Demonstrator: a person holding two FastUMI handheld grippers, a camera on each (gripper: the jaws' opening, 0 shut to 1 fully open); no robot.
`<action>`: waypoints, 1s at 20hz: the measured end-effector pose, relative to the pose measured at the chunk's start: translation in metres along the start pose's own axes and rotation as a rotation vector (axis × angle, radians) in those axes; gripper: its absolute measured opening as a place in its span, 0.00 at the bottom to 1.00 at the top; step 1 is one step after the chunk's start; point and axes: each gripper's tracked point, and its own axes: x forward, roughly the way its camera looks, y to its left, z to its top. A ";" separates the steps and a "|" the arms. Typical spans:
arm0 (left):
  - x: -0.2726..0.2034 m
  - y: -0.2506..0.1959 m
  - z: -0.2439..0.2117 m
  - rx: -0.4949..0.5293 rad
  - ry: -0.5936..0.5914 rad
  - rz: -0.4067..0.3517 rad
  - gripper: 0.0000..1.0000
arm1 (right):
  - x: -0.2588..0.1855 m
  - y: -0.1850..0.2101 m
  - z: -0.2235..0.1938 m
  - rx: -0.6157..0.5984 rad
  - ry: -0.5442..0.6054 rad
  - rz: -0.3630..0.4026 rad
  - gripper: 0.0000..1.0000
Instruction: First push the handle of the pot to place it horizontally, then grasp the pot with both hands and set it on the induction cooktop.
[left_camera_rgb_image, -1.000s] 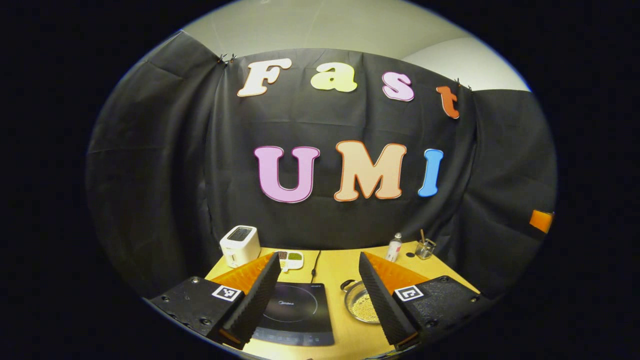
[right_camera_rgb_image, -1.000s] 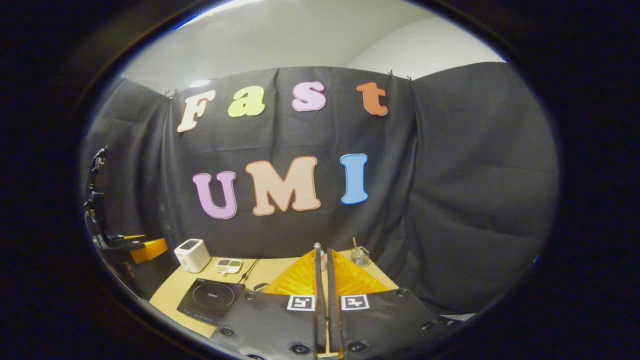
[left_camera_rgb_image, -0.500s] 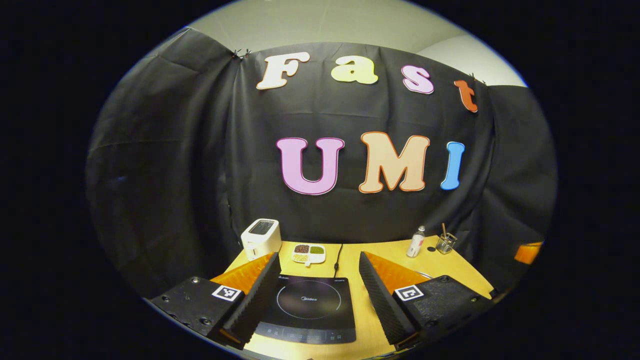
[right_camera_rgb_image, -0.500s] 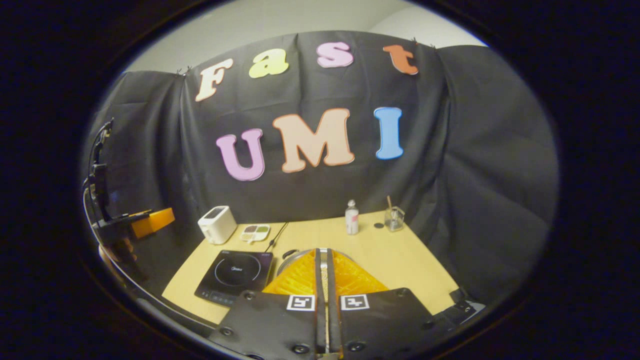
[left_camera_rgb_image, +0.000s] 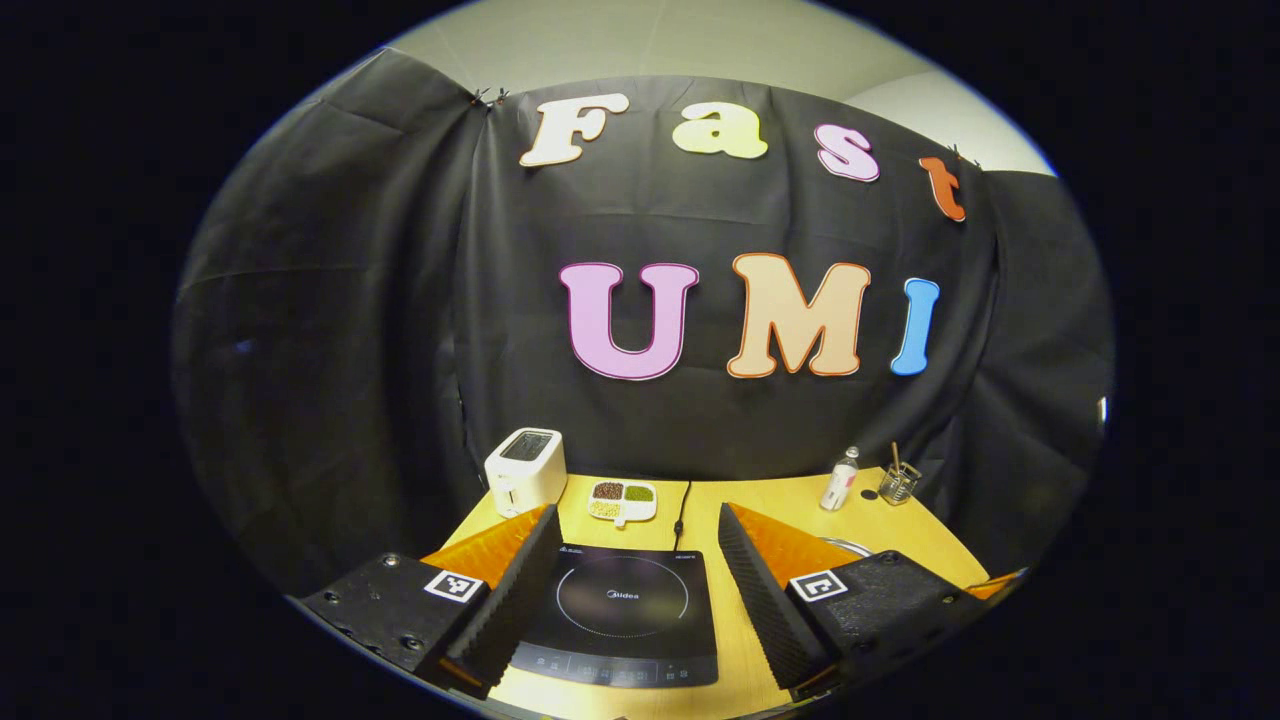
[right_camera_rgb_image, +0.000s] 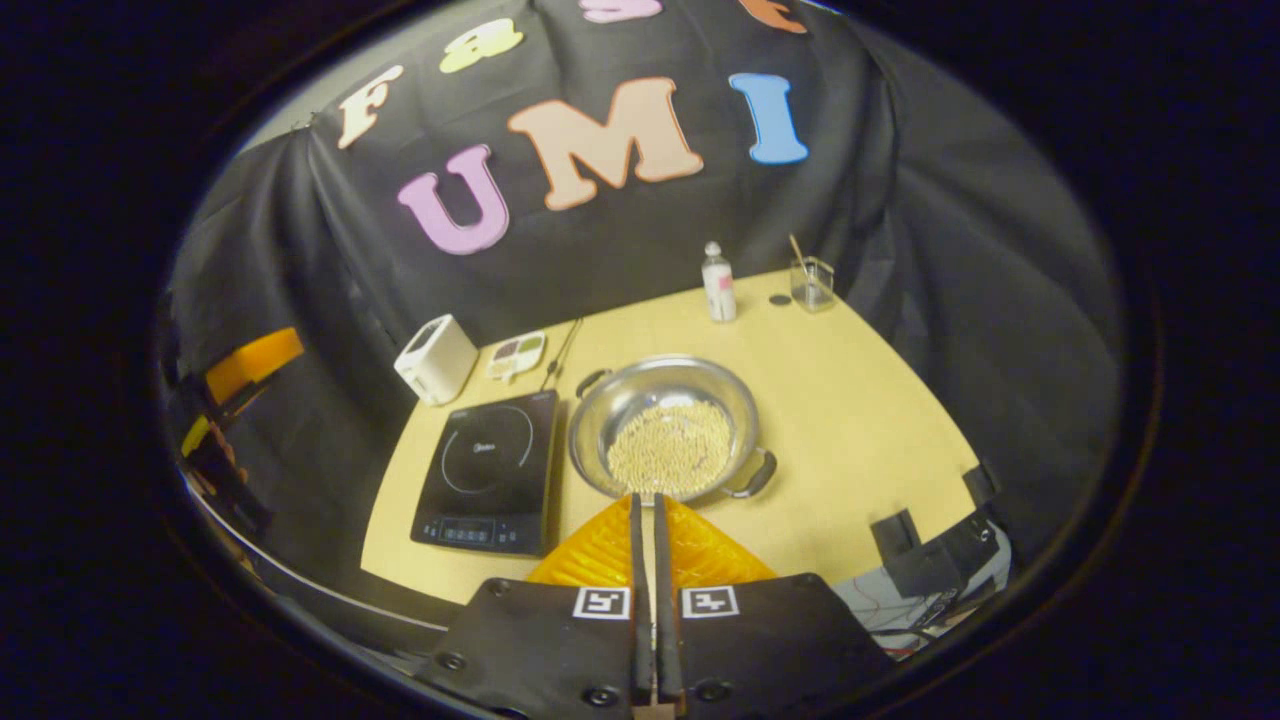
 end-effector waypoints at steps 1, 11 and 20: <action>0.001 0.000 0.000 -0.002 -0.001 0.003 0.96 | 0.005 -0.003 -0.006 0.014 0.031 -0.003 0.00; 0.027 -0.015 -0.012 0.038 0.025 0.018 0.93 | 0.073 -0.024 -0.081 0.252 0.319 -0.003 0.05; 0.064 -0.043 -0.011 -0.002 -0.007 0.066 0.93 | 0.138 -0.055 -0.082 0.370 0.470 0.006 0.05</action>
